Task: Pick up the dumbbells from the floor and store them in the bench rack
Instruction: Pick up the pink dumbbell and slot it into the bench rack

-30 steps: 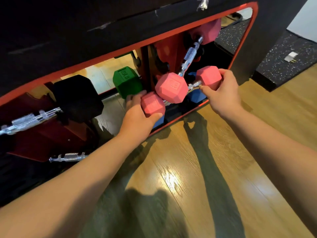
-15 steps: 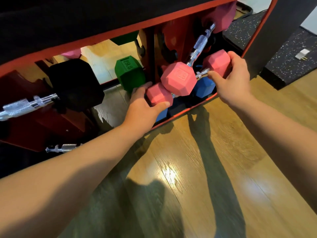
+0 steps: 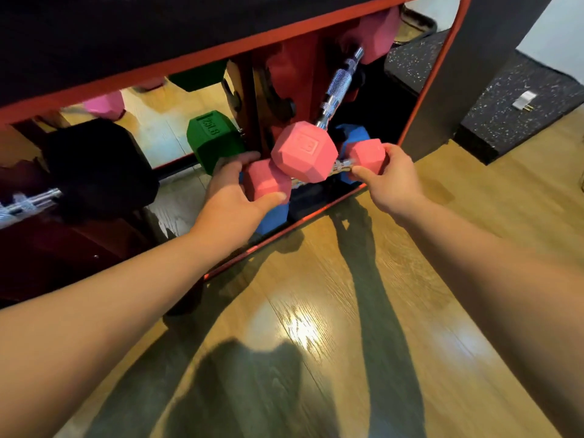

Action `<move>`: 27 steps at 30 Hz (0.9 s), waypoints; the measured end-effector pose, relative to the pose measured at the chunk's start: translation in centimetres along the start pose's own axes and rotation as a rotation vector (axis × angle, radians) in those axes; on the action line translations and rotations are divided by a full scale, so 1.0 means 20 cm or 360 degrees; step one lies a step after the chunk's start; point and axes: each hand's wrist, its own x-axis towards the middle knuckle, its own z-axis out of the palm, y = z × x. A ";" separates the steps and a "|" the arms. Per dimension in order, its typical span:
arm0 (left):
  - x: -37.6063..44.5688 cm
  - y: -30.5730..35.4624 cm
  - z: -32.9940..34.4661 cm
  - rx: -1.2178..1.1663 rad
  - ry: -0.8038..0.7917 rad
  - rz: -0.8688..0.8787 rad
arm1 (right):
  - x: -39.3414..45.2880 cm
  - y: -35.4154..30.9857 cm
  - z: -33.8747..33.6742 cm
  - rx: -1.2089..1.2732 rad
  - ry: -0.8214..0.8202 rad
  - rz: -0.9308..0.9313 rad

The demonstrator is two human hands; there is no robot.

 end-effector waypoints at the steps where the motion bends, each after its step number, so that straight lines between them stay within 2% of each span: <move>1: 0.01 0.00 -0.01 0.0024 -0.0016 0.0022 | -0.02 0.02 0.02 0.0048 0.0016 0.0020; 4: 0.01 -0.03 -0.03 0.0064 -0.0025 0.0059 | -0.04 0.02 0.05 0.0088 0.0156 -0.0016; 9: -0.04 0.00 -0.06 -0.0031 0.0015 0.0192 | -0.08 -0.04 -0.01 0.0093 0.0350 -0.0317; 12: -0.03 0.02 -0.10 -0.0093 0.0109 0.0167 | -0.05 -0.11 -0.03 0.0064 0.0328 -0.0455; 15: 0.01 0.05 -0.14 -0.0090 0.0209 0.0154 | -0.02 -0.16 -0.01 0.0055 0.0322 -0.0473; 20: 0.06 0.09 -0.18 -0.0059 0.0140 0.0099 | -0.01 -0.16 -0.01 0.0029 0.0356 -0.0463; 23: 0.09 0.11 -0.14 -0.0076 0.0183 0.0066 | -0.01 -0.17 -0.01 0.0025 0.0417 -0.0458; 27: 0.15 0.12 -0.09 0.0091 0.0223 0.0055 | 0.09 -0.21 -0.04 -0.0107 0.0394 -0.0410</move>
